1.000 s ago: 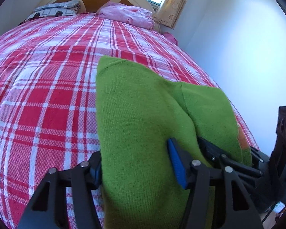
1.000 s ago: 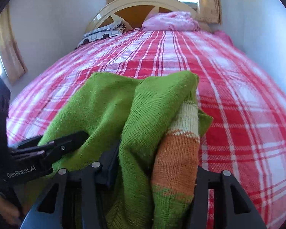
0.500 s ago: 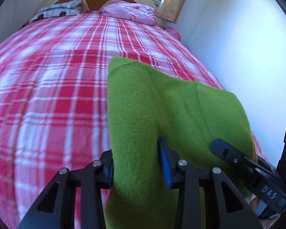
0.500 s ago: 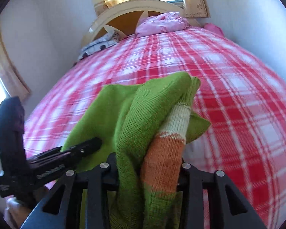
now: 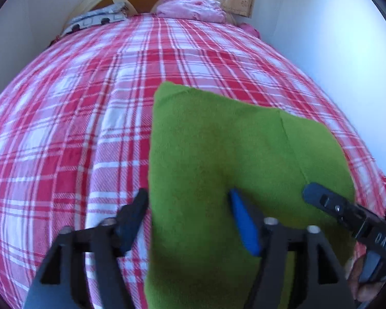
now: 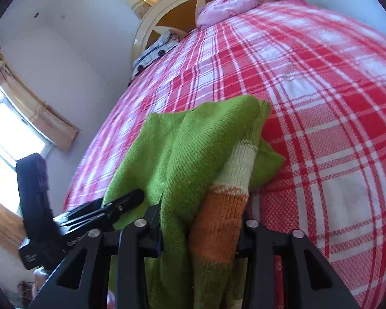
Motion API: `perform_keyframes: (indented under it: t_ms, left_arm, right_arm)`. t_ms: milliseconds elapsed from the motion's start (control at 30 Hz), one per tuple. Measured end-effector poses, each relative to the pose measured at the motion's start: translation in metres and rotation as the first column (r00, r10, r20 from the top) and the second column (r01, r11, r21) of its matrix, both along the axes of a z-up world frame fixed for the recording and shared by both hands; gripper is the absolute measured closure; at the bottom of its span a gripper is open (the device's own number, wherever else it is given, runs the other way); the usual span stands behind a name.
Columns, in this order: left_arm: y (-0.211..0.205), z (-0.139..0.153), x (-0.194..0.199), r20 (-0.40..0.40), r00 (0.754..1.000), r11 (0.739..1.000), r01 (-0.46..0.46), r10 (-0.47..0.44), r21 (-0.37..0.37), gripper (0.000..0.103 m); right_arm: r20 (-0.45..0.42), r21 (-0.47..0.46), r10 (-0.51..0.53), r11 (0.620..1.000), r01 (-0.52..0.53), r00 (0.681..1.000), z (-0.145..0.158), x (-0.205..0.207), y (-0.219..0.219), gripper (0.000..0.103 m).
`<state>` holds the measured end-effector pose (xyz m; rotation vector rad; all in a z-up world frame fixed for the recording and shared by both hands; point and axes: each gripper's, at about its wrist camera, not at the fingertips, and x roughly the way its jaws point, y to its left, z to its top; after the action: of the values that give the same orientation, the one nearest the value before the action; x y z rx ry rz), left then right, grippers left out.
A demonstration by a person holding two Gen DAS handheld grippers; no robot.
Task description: Fold small clothes
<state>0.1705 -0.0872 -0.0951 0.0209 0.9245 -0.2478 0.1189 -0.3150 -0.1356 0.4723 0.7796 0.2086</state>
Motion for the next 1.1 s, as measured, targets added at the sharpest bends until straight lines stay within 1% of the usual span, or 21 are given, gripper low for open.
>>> perform_keyframes:
  t_ms: [33, 67, 100, 133, 200, 233, 300, 333, 367, 400, 433, 467, 533, 600, 700, 767, 833, 900, 967, 1100]
  left_arm:
    - [0.0, -0.001, 0.002, 0.002, 1.0, 1.0, 0.002, -0.002, -0.001, 0.024]
    - [0.0, -0.003, 0.005, -0.006, 1.0, 1.0, 0.01, -0.01, -0.012, 0.024]
    - [0.0, -0.006, 0.008, -0.023, 1.0, 1.0, 0.014, -0.015, -0.022, 0.022]
    - [0.001, -0.009, 0.012, -0.046, 0.999, 0.999, 0.01, -0.012, -0.038, 0.02]
    - [0.001, -0.012, 0.015, -0.064, 0.998, 0.999, -0.003, -0.001, -0.051, 0.016]
    - [0.0, -0.014, 0.015, -0.069, 0.998, 0.998, -0.005, 0.001, -0.058, 0.016]
    - [-0.001, -0.017, 0.013, -0.065, 0.998, 0.998, -0.002, -0.002, -0.063, 0.016]
    - [-0.003, -0.017, 0.011, -0.054, 0.998, 0.998, 0.006, -0.01, -0.069, 0.018]
    - [-0.005, -0.017, 0.01, -0.046, 0.999, 0.997, 0.019, -0.023, -0.077, 0.028]
    - [-0.007, -0.017, 0.007, -0.03, 0.998, 0.994, 0.052, -0.055, -0.096, 0.038]
    - [-0.009, -0.016, 0.005, -0.018, 0.998, 0.995, 0.053, -0.055, -0.088, 0.039]
    - [-0.01, -0.015, 0.002, -0.001, 0.999, 0.996, 0.052, -0.052, -0.075, 0.041]
    - [-0.01, -0.013, -0.001, 0.014, 0.999, 0.996, 0.051, -0.05, -0.068, 0.044]
    - [-0.008, -0.01, -0.004, 0.02, 0.999, 0.997, 0.043, -0.042, -0.071, 0.05]
    - [-0.009, 0.003, -0.016, 0.062, 0.997, 0.997, 0.048, -0.045, -0.058, 0.059]
    - [-0.009, 0.008, -0.023, 0.073, 0.996, 0.998, 0.05, -0.047, -0.048, 0.06]
    - [-0.007, 0.011, -0.029, 0.074, 0.996, 0.997, 0.049, -0.045, -0.051, 0.061]
    - [-0.006, 0.013, -0.035, 0.071, 0.996, 0.997, 0.051, -0.047, -0.061, 0.062]
    - [-0.007, 0.014, -0.044, 0.071, 0.996, 0.996, 0.064, -0.06, -0.061, 0.062]
    - [-0.014, 0.02, -0.059, 0.083, 0.992, 0.994, 0.098, -0.093, -0.056, 0.062]
  right_arm:
    - [-0.01, -0.041, -0.012, 0.999, 0.011, 1.0, -0.001, 0.003, 0.001, 0.053]
    - [-0.022, -0.066, -0.02, 0.998, 0.019, 1.0, -0.003, 0.004, 0.001, 0.05]
    - [-0.035, -0.08, -0.027, 0.997, 0.024, 0.999, -0.007, 0.006, 0.0, 0.042]
    - [-0.048, -0.069, -0.038, 0.997, 0.035, 0.998, -0.012, 0.007, -0.003, 0.036]
    - [-0.055, -0.002, -0.043, 0.999, 0.043, 0.998, -0.02, 0.008, -0.014, 0.033]
    - [-0.051, 0.022, -0.043, 0.999, 0.044, 0.998, -0.024, 0.009, -0.018, 0.033]
    - [-0.042, 0.018, -0.042, 0.999, 0.042, 0.998, -0.026, 0.011, -0.017, 0.033]
    - [-0.037, 0.003, -0.041, 0.999, 0.041, 0.998, -0.027, 0.011, -0.015, 0.033]
    - [-0.031, -0.033, -0.037, 0.999, 0.036, 0.999, -0.026, 0.012, -0.01, 0.033]
    - [-0.024, -0.077, -0.029, 0.997, 0.027, 0.999, -0.024, 0.012, -0.003, 0.035]
    - [-0.012, -0.095, -0.014, 0.995, 0.013, 1.0, -0.022, 0.012, 0.002, 0.052]
    - [0.001, -0.101, -0.01, 0.995, 0.01, 1.0, -0.019, 0.009, 0.007, 0.056]
    - [0.024, -0.165, -0.029, 0.986, 0.033, 0.999, -0.014, 0.004, 0.016, 0.061]
    - [0.057, -0.233, -0.044, 0.971, 0.056, 0.997, -0.006, -0.005, 0.025, 0.064]
    - [0.109, -0.328, -0.053, 0.941, 0.086, 0.993, 0.008, -0.017, 0.039, 0.066]
    - [0.139, -0.369, -0.052, 0.924, 0.1, 0.989, 0.017, -0.028, 0.047, 0.066]
    - [0.16, -0.377, -0.048, 0.92, 0.106, 0.986, 0.025, -0.041, 0.051, 0.067]
    - [0.168, -0.367, -0.047, 0.924, 0.107, 0.985, 0.03, -0.052, 0.051, 0.068]
    - [0.175, -0.356, -0.041, 0.929, 0.102, 0.984, 0.035, -0.066, 0.05, 0.069]
    - [0.184, -0.378, -0.038, 0.92, 0.106, 0.982, 0.045, -0.089, 0.051, 0.069]
